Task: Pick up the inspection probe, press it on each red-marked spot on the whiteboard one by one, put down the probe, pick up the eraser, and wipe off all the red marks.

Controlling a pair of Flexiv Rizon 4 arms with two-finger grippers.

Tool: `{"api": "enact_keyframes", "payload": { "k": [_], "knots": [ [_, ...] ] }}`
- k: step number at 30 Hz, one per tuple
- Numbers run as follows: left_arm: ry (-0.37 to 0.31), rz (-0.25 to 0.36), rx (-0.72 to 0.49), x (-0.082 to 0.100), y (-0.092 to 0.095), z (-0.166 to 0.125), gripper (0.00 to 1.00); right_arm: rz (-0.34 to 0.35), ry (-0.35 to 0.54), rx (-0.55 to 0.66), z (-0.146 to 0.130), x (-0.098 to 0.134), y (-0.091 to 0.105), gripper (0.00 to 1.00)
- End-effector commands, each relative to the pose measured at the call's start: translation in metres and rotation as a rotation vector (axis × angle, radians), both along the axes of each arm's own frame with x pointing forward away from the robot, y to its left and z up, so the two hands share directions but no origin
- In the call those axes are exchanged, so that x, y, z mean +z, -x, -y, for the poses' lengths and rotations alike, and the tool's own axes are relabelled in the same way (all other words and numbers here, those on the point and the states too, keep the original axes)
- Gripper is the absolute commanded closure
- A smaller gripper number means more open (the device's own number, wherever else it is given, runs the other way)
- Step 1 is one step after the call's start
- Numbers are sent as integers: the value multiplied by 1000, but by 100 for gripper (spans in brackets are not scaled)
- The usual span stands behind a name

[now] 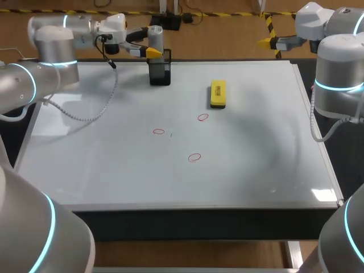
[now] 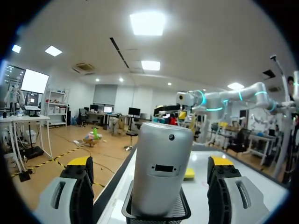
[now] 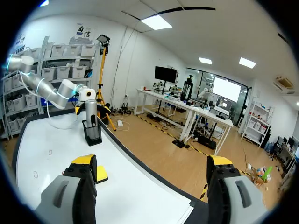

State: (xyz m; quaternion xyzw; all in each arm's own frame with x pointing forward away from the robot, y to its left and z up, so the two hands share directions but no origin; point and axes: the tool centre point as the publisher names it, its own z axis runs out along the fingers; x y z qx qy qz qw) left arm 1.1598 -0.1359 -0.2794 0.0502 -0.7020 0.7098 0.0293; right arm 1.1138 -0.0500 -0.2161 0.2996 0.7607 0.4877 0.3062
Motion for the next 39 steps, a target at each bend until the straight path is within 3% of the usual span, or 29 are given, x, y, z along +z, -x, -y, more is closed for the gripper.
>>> {"api": "enact_keyframes", "payload": {
  "k": [1, 13, 16, 17, 19, 21, 28, 39],
  "knots": [
    [8, -1, -42, -1, -8, 1, 0, 0, 0, 0, 0, 0, 0, 0],
    [16, 4, -32, 3, -10, 10, 0, 0, 0, 0, 0, 0, 0, 0],
    [18, 2, -28, 3, -10, 10, 10, 0, 0, 0, 0, 0, 0, 0],
    [13, 1, -26, 3, -10, 10, 45, 0, 0, 0, 0, 0, 0, 0],
    [10, 1, -26, 2, -11, 10, 62, 0, 0, 0, 0, 0, 0, 0],
    [11, 2, -27, 2, -11, 10, 100, 0, 0, 0, 0, 0, 0, 0],
    [9, 20, -44, 7, -4, 9, 100, 0, 0, 0, 0, 0, 0, 0],
    [9, 63, -47, 30, 11, 11, 100, 0, 0, 0, 0, 0, 0, 0]
  ]
}}
